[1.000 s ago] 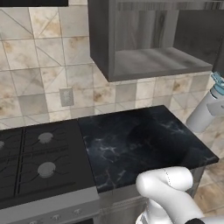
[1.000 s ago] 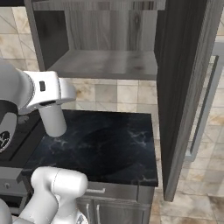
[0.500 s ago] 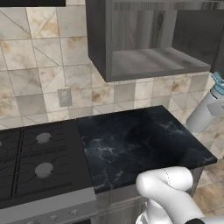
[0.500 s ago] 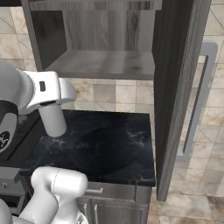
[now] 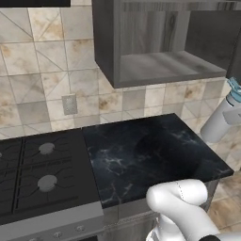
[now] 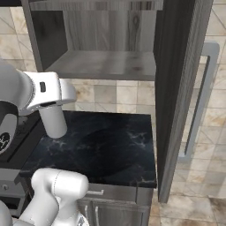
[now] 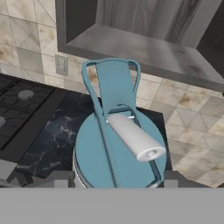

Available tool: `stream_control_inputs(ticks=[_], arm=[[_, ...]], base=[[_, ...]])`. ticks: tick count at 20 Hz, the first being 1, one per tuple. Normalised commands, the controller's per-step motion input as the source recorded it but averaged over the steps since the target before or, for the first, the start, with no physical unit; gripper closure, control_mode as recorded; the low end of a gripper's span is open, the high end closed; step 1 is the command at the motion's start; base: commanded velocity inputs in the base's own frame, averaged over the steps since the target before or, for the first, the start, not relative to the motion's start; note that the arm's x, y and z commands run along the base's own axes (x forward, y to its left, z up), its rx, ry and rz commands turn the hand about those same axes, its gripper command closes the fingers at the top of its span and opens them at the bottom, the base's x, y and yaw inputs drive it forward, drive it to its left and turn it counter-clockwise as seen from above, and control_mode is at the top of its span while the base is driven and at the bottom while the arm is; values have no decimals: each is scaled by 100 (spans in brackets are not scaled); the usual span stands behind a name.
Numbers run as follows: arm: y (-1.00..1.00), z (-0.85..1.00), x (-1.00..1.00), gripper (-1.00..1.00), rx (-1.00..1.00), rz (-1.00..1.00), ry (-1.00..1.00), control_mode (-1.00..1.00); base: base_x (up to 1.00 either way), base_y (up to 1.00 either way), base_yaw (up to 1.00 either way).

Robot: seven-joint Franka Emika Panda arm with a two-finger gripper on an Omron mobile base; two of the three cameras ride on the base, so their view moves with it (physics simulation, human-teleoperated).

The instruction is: Sort all alcoholic drinks to one cabinet, and non-alcoholic drinks to the other.

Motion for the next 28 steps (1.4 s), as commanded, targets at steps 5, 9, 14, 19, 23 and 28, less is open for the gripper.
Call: stream_control_inputs(ticks=[5, 9, 14, 19, 23, 28], arm=[[0, 0, 0, 100, 0, 0, 0, 100], [0, 18, 0, 100, -1, -5, -10, -100], [0, 28, 0, 100, -3, -8, -12, -100], [0, 30, 0, 100, -3, -13, -10, -100], [0, 28, 1, 100, -2, -13, -9, -100], [-3, 26, 8, 100, 0, -12, -7, -100]], base=[[0, 0, -2], [0, 0, 0], [0, 0, 0], [0, 0, 0], [0, 0, 0], [0, 0, 0]])
